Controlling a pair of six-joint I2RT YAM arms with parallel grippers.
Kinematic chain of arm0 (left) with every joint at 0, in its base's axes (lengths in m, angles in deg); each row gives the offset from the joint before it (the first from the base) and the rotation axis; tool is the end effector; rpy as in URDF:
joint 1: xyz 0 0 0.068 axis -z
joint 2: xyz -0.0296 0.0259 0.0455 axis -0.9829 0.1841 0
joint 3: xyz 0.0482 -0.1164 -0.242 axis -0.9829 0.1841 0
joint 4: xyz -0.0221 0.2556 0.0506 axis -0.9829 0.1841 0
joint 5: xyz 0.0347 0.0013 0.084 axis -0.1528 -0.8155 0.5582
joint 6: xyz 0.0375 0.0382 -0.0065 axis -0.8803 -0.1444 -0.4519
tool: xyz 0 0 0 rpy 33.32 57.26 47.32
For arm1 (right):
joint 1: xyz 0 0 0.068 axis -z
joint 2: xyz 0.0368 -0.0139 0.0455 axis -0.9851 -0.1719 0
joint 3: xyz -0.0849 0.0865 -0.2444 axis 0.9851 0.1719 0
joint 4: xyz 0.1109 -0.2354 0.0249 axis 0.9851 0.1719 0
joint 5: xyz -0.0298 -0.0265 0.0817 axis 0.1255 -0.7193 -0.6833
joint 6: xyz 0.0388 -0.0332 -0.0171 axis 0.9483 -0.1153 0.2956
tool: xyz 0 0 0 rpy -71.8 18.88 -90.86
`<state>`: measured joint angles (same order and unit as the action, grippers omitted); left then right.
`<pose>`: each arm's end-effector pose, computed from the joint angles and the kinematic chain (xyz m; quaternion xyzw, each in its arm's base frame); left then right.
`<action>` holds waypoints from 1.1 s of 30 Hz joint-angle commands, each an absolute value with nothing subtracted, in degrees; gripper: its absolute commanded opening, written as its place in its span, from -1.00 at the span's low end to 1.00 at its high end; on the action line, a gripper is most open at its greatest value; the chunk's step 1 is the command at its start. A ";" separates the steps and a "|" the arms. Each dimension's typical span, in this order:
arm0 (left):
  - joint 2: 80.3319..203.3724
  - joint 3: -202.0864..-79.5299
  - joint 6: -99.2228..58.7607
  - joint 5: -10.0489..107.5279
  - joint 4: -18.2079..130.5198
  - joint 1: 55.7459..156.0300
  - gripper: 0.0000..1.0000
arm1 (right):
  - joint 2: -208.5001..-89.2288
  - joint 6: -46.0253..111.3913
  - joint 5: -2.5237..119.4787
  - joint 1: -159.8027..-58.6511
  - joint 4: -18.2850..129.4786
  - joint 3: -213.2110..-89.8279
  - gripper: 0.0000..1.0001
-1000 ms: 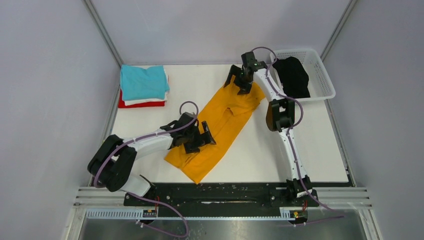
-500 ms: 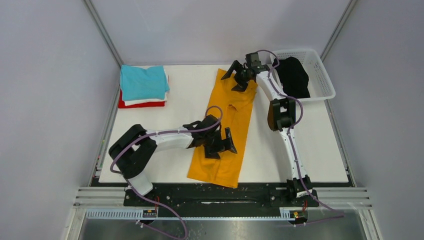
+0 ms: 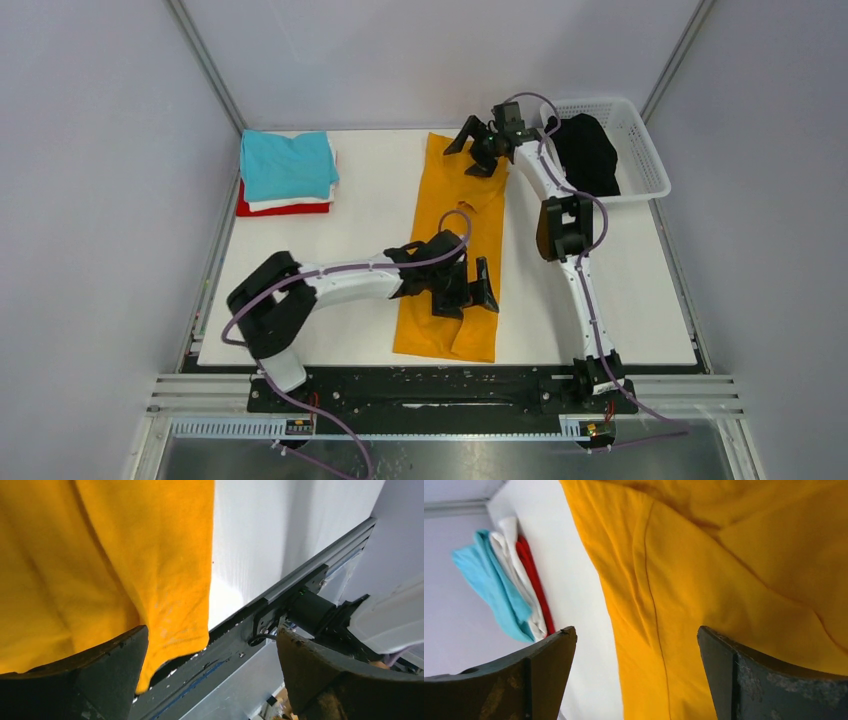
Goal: Fold and stack the t-shirts
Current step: Rotate the tshirt 90 degrees, then grab the bottom of the folded rectangular tshirt with both arms
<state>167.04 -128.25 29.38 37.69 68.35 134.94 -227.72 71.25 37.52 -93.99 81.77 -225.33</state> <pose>0.1943 -0.3040 0.1739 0.0100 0.9311 -0.3627 0.0376 0.5818 0.1614 0.1548 0.1300 0.8654 0.4052 0.2647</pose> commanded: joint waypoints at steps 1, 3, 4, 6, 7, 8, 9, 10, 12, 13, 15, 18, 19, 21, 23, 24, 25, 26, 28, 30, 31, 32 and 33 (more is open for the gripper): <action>153.75 -128.36 21.72 47.32 76.61 134.72 0.98 | -209.27 56.33 44.26 -93.46 90.86 -221.15 0.99; 147.71 -125.15 20.12 52.49 80.57 134.70 0.98 | -201.69 52.12 48.79 -93.46 93.60 -215.74 0.99; 144.59 -123.37 19.80 54.70 82.44 134.63 0.98 | -197.56 50.30 49.90 -93.46 94.22 -211.79 0.99; 138.11 -119.11 19.87 59.54 85.56 134.58 0.98 | -189.60 48.26 52.12 -93.46 94.95 -202.53 0.99; 135.29 -116.82 20.02 61.22 87.00 134.61 0.98 | -184.99 47.64 53.50 -93.46 94.66 -196.12 0.99; 132.54 -114.82 20.14 62.68 88.41 134.42 0.98 | -180.05 47.29 54.46 -93.46 93.35 -188.41 0.99; 130.65 -113.05 20.25 63.80 90.09 134.11 0.98 | -174.74 47.77 55.60 -93.46 90.11 -179.45 0.99; 128.83 -111.19 20.38 64.62 91.45 133.72 0.98 | -168.76 49.36 56.96 -93.46 85.87 -169.29 0.99; 126.19 -107.74 20.61 64.65 93.28 132.42 0.98 | -156.55 53.31 58.12 -93.55 76.10 -151.12 0.99; 125.40 -105.83 20.93 64.18 93.47 132.14 0.98 | -152.18 54.91 57.67 -93.73 73.70 -143.77 0.99; 124.11 -102.26 20.86 61.86 91.61 131.74 0.98 | -144.78 57.73 56.93 -94.95 71.38 -130.77 0.95; 124.05 -99.37 19.69 58.19 88.40 131.52 0.87 | -136.93 59.80 57.02 -100.71 70.96 -119.28 0.93; 124.55 -98.95 19.11 57.41 87.78 131.53 0.77 | -134.93 60.52 57.25 -103.89 71.82 -116.73 0.92; 125.81 -98.29 18.65 56.17 86.49 131.62 0.58 | -130.81 62.60 58.05 -108.89 73.47 -112.56 0.90; 127.38 -97.33 18.66 55.12 84.49 131.58 0.41 | -127.20 65.37 59.12 -113.88 74.90 -107.92 0.86; 128.35 -96.89 18.72 54.57 83.52 131.59 0.34 | -125.82 66.51 59.37 -115.97 75.74 -106.44 0.81; 129.12 -96.52 18.73 53.91 82.43 131.63 0.27 | -124.76 67.50 59.35 -117.96 77.64 -105.13 0.78; 130.06 -96.24 18.76 53.24 81.56 131.64 0.19 | -124.04 68.35 59.23 -119.36 79.79 -104.29 0.73; 132.04 -95.79 18.87 51.86 79.70 131.62 0.04 | -122.15 71.62 59.47 -121.83 81.90 -102.34 0.59; 133.24 -95.42 19.04 50.95 78.76 131.71 -0.06 | -120.81 74.27 59.20 -124.98 81.54 -100.61 0.45; 133.84 -95.09 19.11 50.50 78.42 131.81 -0.08 | -120.49 75.29 59.25 -126.45 81.69 -100.09 0.41; 134.24 -94.83 19.15 50.12 77.97 131.95 -0.11 | -120.56 76.09 59.38 -128.00 82.16 -99.80 0.40; 134.58 -94.38 19.30 49.89 77.37 132.09 -0.12 | -120.71 76.67 59.65 -128.68 82.49 -99.41 0.39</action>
<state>132.66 -96.50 19.30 52.64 80.85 131.66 -121.26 70.49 57.74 -124.63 79.93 -101.01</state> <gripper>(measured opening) 0.454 0.708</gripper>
